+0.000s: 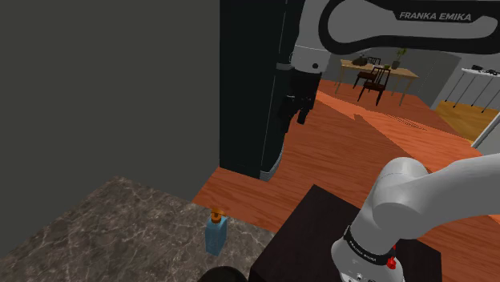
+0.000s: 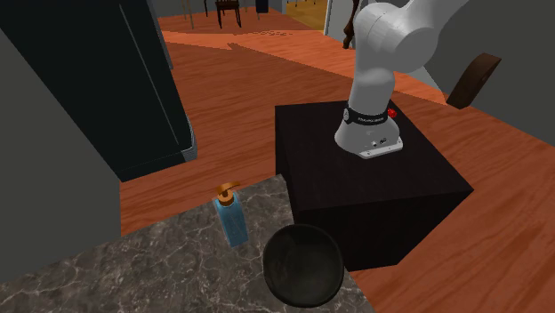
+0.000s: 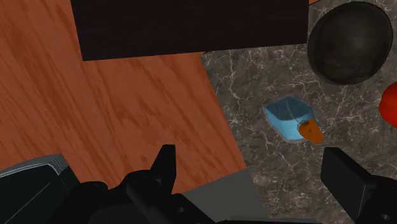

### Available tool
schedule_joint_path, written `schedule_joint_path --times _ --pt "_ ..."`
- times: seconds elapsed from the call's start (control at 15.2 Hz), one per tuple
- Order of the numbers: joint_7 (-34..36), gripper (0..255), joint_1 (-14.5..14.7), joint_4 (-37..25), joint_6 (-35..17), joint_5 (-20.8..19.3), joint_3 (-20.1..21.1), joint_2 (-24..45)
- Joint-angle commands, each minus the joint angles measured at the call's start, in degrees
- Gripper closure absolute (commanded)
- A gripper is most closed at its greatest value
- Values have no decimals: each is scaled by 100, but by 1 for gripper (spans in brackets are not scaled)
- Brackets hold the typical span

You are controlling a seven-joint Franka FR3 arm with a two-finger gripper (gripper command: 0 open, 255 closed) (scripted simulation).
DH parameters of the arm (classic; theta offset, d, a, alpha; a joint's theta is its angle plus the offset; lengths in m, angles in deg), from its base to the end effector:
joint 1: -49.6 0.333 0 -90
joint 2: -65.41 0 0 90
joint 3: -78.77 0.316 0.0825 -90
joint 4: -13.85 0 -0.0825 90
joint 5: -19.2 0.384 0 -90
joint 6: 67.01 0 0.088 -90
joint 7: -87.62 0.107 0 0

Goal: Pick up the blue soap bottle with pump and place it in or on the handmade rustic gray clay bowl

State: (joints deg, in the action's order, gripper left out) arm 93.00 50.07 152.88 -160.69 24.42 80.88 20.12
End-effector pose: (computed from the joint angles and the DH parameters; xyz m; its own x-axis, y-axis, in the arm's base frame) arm 0.3093 0.0258 0.5641 0.9978 -0.0654 -0.0076 -0.0658 -0.9958 -0.0643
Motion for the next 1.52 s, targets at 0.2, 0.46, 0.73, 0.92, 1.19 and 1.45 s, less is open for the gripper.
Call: schedule_joint_path --times 0.2,0.46,0.73,0.92,1.19,1.45 --pt "134 0 104 291 -547 117 239 246" --pt "315 0 240 577 -1301 255 563 701" --pt "508 0 355 740 -2070 351 895 1296" --pt "673 0 420 778 -2646 372 1144 1829" --pt "944 0 465 715 -3390 292 1474 2638" --pt "1318 0 469 526 -4076 22 1781 3537"
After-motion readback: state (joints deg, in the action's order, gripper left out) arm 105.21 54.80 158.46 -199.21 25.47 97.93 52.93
